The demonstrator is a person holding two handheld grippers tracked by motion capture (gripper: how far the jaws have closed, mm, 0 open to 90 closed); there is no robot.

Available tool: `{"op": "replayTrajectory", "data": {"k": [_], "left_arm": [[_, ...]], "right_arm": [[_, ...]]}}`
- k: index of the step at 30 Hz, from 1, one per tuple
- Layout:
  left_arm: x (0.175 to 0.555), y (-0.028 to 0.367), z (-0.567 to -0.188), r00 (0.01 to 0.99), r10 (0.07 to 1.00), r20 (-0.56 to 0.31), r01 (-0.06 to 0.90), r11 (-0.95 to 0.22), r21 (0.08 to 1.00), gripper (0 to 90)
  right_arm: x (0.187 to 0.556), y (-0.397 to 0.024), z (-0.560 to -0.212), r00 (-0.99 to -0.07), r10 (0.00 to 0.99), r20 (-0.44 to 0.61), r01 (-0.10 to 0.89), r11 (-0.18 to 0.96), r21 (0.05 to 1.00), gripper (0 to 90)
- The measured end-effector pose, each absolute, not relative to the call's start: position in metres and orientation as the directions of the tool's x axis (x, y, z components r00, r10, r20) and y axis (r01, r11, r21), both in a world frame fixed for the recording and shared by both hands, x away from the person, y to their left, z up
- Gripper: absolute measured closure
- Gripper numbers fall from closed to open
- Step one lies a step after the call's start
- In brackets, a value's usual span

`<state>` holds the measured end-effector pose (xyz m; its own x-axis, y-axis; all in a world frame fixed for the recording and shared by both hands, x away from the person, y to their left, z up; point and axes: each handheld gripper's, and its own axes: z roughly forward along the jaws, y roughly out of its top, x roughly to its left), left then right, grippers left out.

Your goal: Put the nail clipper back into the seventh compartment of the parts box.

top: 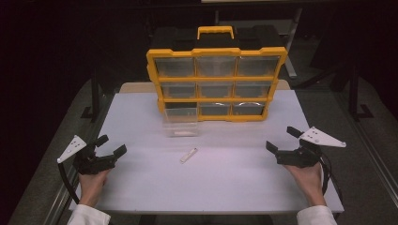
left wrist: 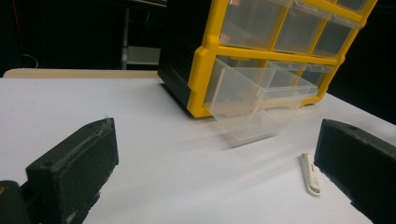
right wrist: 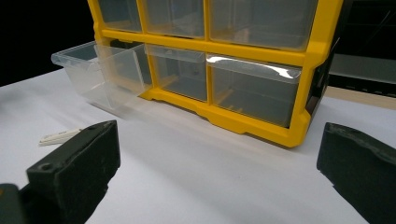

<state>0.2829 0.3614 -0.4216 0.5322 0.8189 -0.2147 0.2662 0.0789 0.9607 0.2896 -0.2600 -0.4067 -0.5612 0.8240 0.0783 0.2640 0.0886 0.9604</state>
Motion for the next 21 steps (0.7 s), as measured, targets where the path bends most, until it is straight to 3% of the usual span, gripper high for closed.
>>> {"op": "replayTrajectory", "data": {"k": [21], "left_arm": [[0.2816, 0.3598, -0.4222, 0.542, 0.814, -0.208, 0.270, 0.065, 0.961, 0.0]], "right_arm": [[0.2943, -0.2564, -0.4069, -0.559, 0.822, 0.108, 0.310, 0.086, 0.947, 0.0]]}}
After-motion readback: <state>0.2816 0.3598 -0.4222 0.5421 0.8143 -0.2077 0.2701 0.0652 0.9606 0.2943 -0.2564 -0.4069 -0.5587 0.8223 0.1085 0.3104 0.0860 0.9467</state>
